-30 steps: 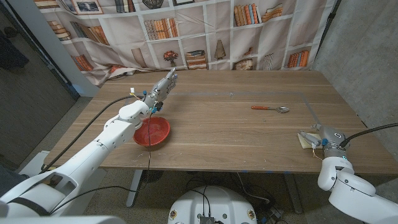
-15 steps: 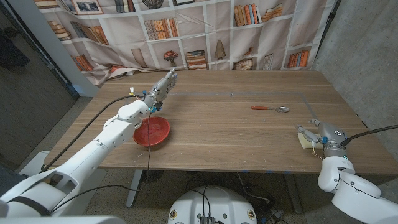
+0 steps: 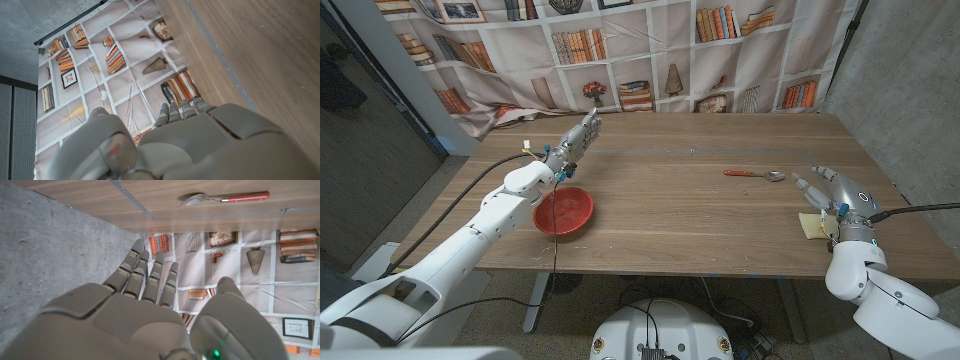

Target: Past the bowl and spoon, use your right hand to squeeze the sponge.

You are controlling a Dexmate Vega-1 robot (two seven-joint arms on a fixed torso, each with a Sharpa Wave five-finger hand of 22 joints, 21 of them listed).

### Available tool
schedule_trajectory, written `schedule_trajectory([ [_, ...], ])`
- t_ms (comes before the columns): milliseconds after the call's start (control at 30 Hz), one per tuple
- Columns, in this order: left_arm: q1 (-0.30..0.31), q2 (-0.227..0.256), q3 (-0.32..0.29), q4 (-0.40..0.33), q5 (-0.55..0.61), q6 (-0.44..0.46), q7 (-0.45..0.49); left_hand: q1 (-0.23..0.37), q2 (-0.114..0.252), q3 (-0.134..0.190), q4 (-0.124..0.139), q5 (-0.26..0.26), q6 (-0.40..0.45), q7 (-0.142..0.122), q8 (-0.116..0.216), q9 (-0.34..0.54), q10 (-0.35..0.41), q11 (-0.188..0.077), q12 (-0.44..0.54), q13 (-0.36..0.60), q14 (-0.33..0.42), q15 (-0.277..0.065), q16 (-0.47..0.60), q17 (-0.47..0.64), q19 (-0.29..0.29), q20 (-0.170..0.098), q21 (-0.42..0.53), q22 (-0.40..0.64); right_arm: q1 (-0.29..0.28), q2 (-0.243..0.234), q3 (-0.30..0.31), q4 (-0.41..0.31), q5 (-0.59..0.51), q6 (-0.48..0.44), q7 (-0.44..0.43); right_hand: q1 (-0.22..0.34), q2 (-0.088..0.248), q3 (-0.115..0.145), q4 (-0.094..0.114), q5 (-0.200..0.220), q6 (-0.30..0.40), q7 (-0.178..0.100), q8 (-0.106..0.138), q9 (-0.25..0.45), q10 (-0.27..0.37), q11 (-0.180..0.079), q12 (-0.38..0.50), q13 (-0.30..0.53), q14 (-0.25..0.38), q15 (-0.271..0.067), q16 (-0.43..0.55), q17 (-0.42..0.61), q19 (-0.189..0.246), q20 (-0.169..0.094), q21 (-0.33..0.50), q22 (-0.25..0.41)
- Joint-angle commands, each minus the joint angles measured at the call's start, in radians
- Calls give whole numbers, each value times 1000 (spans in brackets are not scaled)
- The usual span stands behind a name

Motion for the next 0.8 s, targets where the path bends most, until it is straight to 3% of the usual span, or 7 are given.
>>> schedule_trajectory([
  [33,34,17,-25,-12,-23,-10,3,-4,1,-7,1,-5,6,4,-4,4,1,-2,1,5,-1,-2,2,5,-2,4,2,6,46,136,72,52,76,343,8,1,9,1,-5,-6,13,27,10,-5,43,-4,17,-3,45,-21,16,-2,42,-12,-2,3],
  [167,48,32,-30,-39,-24,-2,8,-4,1,-7,1,-5,6,4,-5,4,1,-2,1,5,-1,-2,2,5,-1,3,2,6,80,179,88,95,139,477,50,-2,12,0,-5,-7,5,40,6,-7,43,13,15,-5,48,-7,16,-2,51,-17,-4,4],
  [367,96,49,-48,-83,-35,-12,26,-3,2,-8,1,-6,6,5,-5,4,1,-3,1,5,-1,-3,2,5,-1,1,2,6,132,220,85,134,188,546,95,-9,23,2,0,-7,1,64,6,-10,41,16,12,-7,42,3,12,-1,56,-17,-8,4],
  [500,126,56,-64,-100,-42,-22,47,-3,2,-8,1,-6,7,5,-4,4,2,-3,1,5,0,-2,2,5,0,1,3,6,157,248,94,182,256,642,143,-13,27,1,2,-8,-2,71,5,-12,37,20,10,-8,39,6,11,0,57,-18,-11,4],
  [600,142,58,-74,-106,-41,-38,58,-2,3,-9,1,-6,9,6,-3,4,8,-2,4,5,2,-3,3,5,5,-1,5,6,191,280,86,262,300,781,171,-17,38,4,5,-8,3,64,7,-14,42,23,11,-9,47,11,14,1,68,-20,-10,5],
  [633,147,57,-77,-107,-42,-45,61,-2,3,-10,1,-6,11,7,-3,4,13,0,6,5,10,0,6,5,16,-4,9,6,202,286,84,286,324,819,192,-17,47,7,3,-8,28,54,17,-17,71,11,21,-10,67,5,18,-1,87,-28,-11,5],
  [800,174,51,-95,-121,-41,-82,85,1,4,-11,0,-7,14,9,-2,4,27,2,10,5,24,2,9,4,45,-11,19,5,251,294,84,352,494,904,331,-16,55,10,-1,-9,63,45,28,-21,79,15,21,-12,72,9,15,-2,105,-31,-15,6],
])
